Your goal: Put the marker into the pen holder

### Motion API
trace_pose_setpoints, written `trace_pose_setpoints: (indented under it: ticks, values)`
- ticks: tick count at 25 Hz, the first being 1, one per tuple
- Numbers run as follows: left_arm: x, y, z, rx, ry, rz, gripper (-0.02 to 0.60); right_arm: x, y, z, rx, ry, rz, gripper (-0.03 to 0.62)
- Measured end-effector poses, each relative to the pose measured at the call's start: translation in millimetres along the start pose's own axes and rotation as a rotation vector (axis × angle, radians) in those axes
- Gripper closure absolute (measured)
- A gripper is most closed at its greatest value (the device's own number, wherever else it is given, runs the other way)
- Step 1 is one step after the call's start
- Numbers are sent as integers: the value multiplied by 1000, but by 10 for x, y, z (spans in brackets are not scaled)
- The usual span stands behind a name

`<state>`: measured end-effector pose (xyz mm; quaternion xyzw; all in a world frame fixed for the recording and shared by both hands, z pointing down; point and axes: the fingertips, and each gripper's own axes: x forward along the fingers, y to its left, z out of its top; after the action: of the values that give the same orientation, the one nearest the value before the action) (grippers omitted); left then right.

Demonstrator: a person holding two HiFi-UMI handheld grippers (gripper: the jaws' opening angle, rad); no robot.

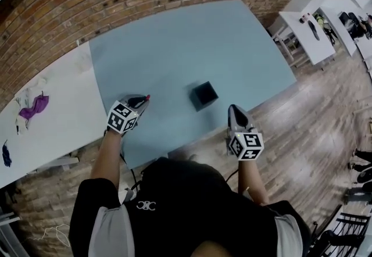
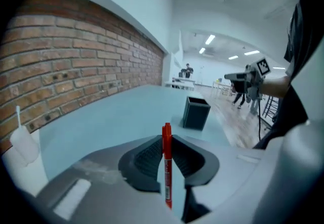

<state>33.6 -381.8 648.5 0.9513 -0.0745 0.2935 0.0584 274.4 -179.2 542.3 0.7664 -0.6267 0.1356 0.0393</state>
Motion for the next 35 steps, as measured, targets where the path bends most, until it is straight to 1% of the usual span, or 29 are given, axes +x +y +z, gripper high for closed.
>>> trace_pose_setpoints:
  ticks: [3,5,7,12,14,15,18,20,23,25,29,32,35]
  values:
    - [-305,35,359,8,-167,80,518,94,54,85,121,-22,30,589]
    - [-489,65,498,23,-238,132,518,158,68,142,140,-33,26,589]
    - [-629,98,566,21,-289,160,518,221,99,180,136,-34,24,589]
    - [-865,222,617,-9,-380,224,518,351,275,204,82,2,22,589]
    - [-944,215,652,-32,-427,233,518,374,347,247,63,0,17,589]
    - [-954,201,662,-32,-438,230,518,382,380,268,49,-3,15,589]
    - [-912,161,657,-15,-429,208,518,412,476,291,16,-6,21,589]
    - [-899,140,677,-13,-427,214,518,437,473,284,4,-4,34,589]
    - [-870,156,753,-3,-421,261,518,515,297,316,6,-24,47,589]
    - [-830,173,788,-10,-411,300,518,613,117,334,15,-34,61,589]
    - [-679,106,865,-28,-375,372,518,796,-259,292,41,-32,119,589]
    - [-534,19,945,-71,-353,440,518,941,-521,275,40,-13,194,589]
    - [-434,-78,1013,-165,-369,501,518,1076,-730,371,11,-4,286,589]
